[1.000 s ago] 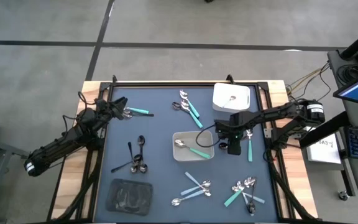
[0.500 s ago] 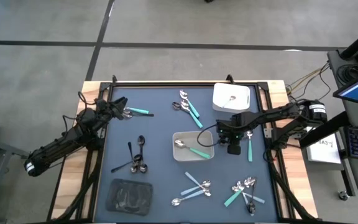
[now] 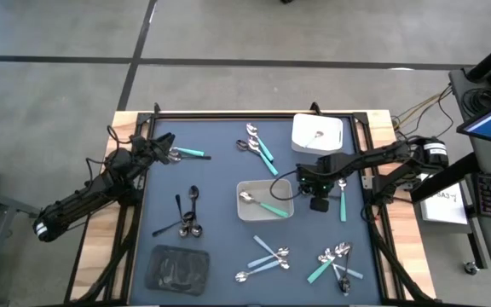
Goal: Sort silverware by color (type)
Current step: Put the black spoon into the black bin
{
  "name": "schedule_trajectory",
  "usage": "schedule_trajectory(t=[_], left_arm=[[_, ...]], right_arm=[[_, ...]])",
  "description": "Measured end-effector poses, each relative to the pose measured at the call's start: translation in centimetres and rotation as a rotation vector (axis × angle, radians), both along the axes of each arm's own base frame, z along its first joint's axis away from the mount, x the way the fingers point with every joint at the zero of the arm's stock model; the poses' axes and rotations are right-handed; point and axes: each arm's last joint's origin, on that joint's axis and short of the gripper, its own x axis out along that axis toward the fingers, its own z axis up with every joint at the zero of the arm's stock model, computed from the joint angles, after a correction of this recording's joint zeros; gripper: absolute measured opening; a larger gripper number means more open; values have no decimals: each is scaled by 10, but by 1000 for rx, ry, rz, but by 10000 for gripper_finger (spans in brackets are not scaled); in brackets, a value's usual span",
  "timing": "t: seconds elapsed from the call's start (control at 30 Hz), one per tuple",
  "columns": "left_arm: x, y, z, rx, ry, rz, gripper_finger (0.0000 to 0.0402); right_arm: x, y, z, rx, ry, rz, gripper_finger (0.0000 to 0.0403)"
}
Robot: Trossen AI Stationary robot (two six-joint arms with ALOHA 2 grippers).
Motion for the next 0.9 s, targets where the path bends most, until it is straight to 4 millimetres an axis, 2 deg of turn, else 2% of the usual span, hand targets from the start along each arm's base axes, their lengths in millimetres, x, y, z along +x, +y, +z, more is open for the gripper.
schedule_trajectory(t=[0.13, 0.37, 0.53, 0.77, 0.9], left_arm=[[0, 0, 0, 0, 0, 1, 123], [0, 0, 0, -12, -8, 18, 123], [0, 0, 1, -152, -187, -3, 123], [0, 0, 6, -104, -201, -12, 123], [2, -3, 12, -66, -239, -143, 123]], right_arm=[[9, 0, 8, 25, -62, -31, 9], [13, -1, 26, 9, -124, -78, 9], [13, -1, 43, 2, -194, -118, 9], [12, -5, 72, -122, -309, -148, 9], [18, -9, 91, -166, -382, -203, 9]])
